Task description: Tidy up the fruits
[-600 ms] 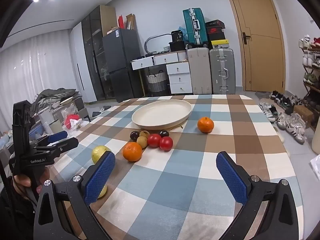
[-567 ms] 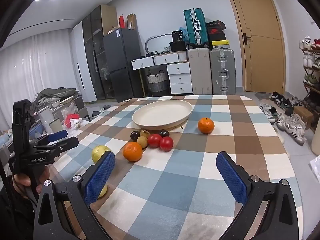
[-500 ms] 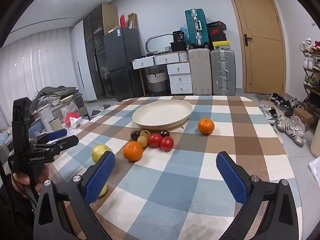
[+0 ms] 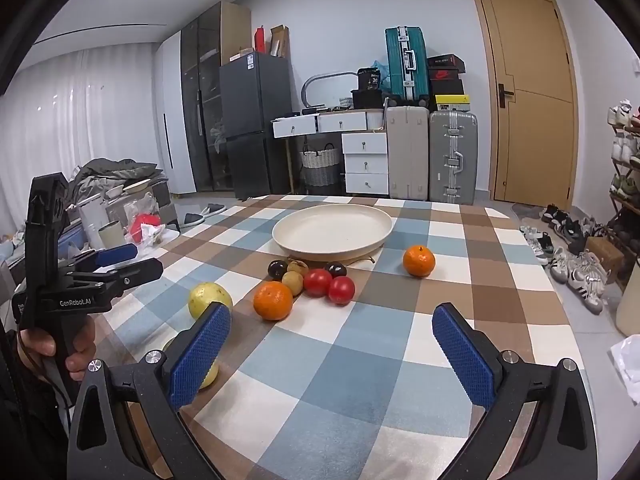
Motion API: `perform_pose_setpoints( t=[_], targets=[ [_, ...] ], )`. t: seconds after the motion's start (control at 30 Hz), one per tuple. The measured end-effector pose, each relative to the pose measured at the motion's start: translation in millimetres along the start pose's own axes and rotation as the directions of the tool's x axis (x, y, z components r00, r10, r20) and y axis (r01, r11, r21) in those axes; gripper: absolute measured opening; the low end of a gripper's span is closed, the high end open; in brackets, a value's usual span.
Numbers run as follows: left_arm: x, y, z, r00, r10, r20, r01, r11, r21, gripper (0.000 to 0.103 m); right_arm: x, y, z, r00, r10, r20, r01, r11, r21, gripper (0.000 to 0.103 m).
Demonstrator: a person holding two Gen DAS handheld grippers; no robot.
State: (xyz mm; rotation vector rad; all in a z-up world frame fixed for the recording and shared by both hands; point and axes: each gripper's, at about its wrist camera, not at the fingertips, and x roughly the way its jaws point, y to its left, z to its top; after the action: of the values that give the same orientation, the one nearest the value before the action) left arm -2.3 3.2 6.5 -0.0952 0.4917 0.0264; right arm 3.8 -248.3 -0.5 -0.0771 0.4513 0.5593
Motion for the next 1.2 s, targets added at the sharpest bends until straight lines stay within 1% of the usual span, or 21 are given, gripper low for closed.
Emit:
perform_pose_setpoints(
  t=[0.27, 0.77, 1.2],
  targets=[
    [-5.9, 3.0, 5.8, 1.000, 0.003, 0.004, -0.003, 1.000, 0.003, 0.102, -0.6, 1.1, -0.4, 1.000, 0.004, 0.008, -0.003, 1.000, -0.012, 0.103],
    [-6.3, 0.9, 3.4, 1.000, 0.005, 0.009, -0.005, 1.000, 0.008, 0.102, -1.1, 2.6, -0.4, 1.000, 0.002, 0.004, -0.002, 1.000, -0.016, 0.103],
    [-10.5, -1.7, 3.9, 1.000, 0.007, 0.009, -0.007, 1.000, 0.011, 0.102, 0.5, 3.3, -0.1, 1.000, -0.021, -0.010, 0.021, 1.000, -0.017, 0.103]
  ],
)
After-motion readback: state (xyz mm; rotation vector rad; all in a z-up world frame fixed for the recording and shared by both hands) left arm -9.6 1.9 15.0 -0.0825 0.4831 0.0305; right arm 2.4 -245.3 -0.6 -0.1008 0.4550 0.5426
